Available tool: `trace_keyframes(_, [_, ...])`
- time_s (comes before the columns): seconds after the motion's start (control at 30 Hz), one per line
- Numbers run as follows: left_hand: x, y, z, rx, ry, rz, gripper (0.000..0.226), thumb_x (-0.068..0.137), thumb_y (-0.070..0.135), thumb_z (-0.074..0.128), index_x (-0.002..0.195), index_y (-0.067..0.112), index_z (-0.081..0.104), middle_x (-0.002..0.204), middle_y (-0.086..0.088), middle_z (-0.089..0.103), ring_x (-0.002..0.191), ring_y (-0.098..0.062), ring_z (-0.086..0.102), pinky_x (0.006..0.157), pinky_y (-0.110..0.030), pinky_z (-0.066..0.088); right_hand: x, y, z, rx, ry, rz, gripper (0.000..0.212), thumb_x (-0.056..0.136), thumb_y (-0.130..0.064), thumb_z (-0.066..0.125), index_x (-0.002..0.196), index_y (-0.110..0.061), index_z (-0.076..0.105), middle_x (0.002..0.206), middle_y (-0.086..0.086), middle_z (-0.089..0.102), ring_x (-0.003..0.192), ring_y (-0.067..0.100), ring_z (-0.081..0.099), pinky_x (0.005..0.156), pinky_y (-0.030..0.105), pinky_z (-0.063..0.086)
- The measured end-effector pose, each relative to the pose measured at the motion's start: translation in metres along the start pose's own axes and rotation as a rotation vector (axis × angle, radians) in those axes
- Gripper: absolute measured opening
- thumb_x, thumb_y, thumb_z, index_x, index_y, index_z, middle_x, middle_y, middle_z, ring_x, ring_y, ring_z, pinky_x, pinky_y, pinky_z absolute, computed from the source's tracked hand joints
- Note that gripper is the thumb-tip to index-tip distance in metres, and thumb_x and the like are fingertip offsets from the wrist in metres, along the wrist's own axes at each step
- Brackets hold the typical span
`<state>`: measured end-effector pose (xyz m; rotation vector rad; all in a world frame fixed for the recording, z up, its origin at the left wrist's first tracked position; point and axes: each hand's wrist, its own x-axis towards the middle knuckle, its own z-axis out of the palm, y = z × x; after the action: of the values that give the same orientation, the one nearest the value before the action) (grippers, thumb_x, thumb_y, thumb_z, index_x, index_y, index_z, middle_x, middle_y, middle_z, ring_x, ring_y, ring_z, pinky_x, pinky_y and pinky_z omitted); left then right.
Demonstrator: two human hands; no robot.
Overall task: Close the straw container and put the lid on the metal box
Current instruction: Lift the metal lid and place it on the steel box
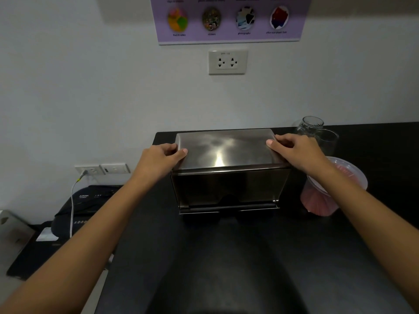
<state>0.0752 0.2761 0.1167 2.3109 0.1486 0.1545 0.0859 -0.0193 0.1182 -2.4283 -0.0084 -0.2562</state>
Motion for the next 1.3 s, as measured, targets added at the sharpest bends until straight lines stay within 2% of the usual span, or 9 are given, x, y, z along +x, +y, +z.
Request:
trace_keyframes(0.37, [-0.001, -0.012, 0.008, -0.051, 0.054, 0.048, 0.055, 0.082, 0.043, 0.059, 0.127, 0.012, 0.054, 0.128, -0.006, 0.060, 0.117, -0.016, 0.054, 0.089, -0.018, 0.033, -0.007, 0.005, 0.011, -0.012, 0.032, -0.015, 0.054, 0.087, -0.046, 0.048, 0.126, -0.009, 0.049, 0.125, 0.013, 0.058, 0.114, 0.024, 0.054, 0.089, 0.025, 0.037])
trace_keyframes(0.47, [0.001, -0.015, 0.007, -0.075, 0.048, 0.044, 0.053, 0.081, 0.044, 0.061, 0.124, 0.013, 0.056, 0.123, -0.002, 0.063, 0.107, -0.010, 0.055, 0.088, -0.018, 0.035, -0.006, 0.005, 0.011, 0.000, 0.031, -0.013, 0.053, 0.086, -0.045, 0.050, 0.125, -0.010, 0.051, 0.122, 0.013, 0.061, 0.108, 0.021, 0.055, 0.088, 0.026, 0.039])
trace_keyframes(0.57, [0.008, -0.017, 0.003, -0.119, 0.014, 0.018, 0.041, 0.080, 0.042, 0.063, 0.113, 0.018, 0.064, 0.104, 0.005, 0.064, 0.094, -0.007, 0.055, 0.083, -0.021, 0.039, 0.001, 0.005, 0.006, 0.079, 0.049, 0.055, 0.042, 0.087, -0.043, 0.050, 0.112, -0.012, 0.062, 0.109, 0.011, 0.065, 0.093, 0.016, 0.054, 0.084, 0.026, 0.039])
trace_keyframes(0.67, [0.021, -0.019, -0.002, -0.333, -0.016, -0.065, 0.017, 0.083, 0.031, 0.061, 0.091, 0.017, 0.066, 0.094, -0.004, 0.067, 0.087, -0.017, 0.062, 0.084, -0.032, 0.051, 0.017, 0.004, 0.000, 0.243, 0.051, 0.176, 0.031, 0.089, -0.034, 0.049, 0.099, -0.010, 0.066, 0.106, 0.013, 0.067, 0.093, 0.023, 0.059, 0.088, 0.037, 0.045])
trace_keyframes(0.77, [0.034, -0.020, 0.001, -0.510, -0.016, -0.138, 0.020, 0.088, 0.022, 0.056, 0.100, 0.008, 0.061, 0.083, -0.005, 0.065, 0.073, -0.013, 0.061, 0.069, -0.023, 0.053, 0.031, 0.001, 0.002, 0.418, 0.024, 0.300, 0.028, 0.091, -0.021, 0.048, 0.110, -0.004, 0.060, 0.112, 0.017, 0.064, 0.097, 0.026, 0.060, 0.085, 0.035, 0.048])
trace_keyframes(0.87, [0.045, -0.019, 0.009, -0.561, -0.038, -0.204, 0.020, 0.091, 0.021, 0.051, 0.109, 0.014, 0.057, 0.077, 0.002, 0.060, 0.066, -0.009, 0.055, 0.054, -0.015, 0.049, 0.043, 0.003, 0.009, 0.528, -0.011, 0.412, 0.031, 0.091, -0.015, 0.048, 0.116, -0.001, 0.057, 0.116, 0.019, 0.061, 0.108, 0.033, 0.057, 0.089, 0.038, 0.046])
trace_keyframes(1.03, [0.058, -0.022, 0.022, -0.615, -0.082, -0.359, 0.026, 0.089, 0.030, 0.052, 0.072, 0.013, 0.063, 0.068, -0.004, 0.060, 0.059, -0.017, 0.053, 0.057, -0.026, 0.042, 0.052, 0.007, 0.013, 0.650, -0.064, 0.485, 0.029, 0.089, -0.013, 0.051, 0.113, 0.002, 0.058, 0.110, 0.017, 0.060, 0.095, 0.025, 0.056, 0.073, 0.028, 0.046])
trace_keyframes(1.2, [0.064, -0.028, 0.022, -0.661, -0.102, -0.356, 0.026, 0.086, 0.032, 0.057, 0.070, 0.013, 0.066, 0.062, 0.000, 0.068, 0.050, -0.011, 0.062, 0.050, -0.021, 0.047, 0.061, 0.014, 0.013, 0.634, -0.099, 0.453, 0.028, 0.089, -0.010, 0.050, 0.113, 0.000, 0.058, 0.121, 0.018, 0.058, 0.112, 0.029, 0.052, 0.101, 0.040, 0.040])
trace_keyframes(1.3, [0.067, -0.030, 0.022, -0.672, -0.107, -0.342, 0.022, 0.086, 0.029, 0.057, 0.077, 0.011, 0.068, 0.068, -0.001, 0.068, 0.052, -0.011, 0.062, 0.052, -0.022, 0.047, 0.066, 0.018, 0.012, 0.597, -0.117, 0.431, 0.025, 0.089, -0.009, 0.049, 0.110, -0.003, 0.060, 0.113, 0.012, 0.059, 0.106, 0.025, 0.053, 0.095, 0.037, 0.042])
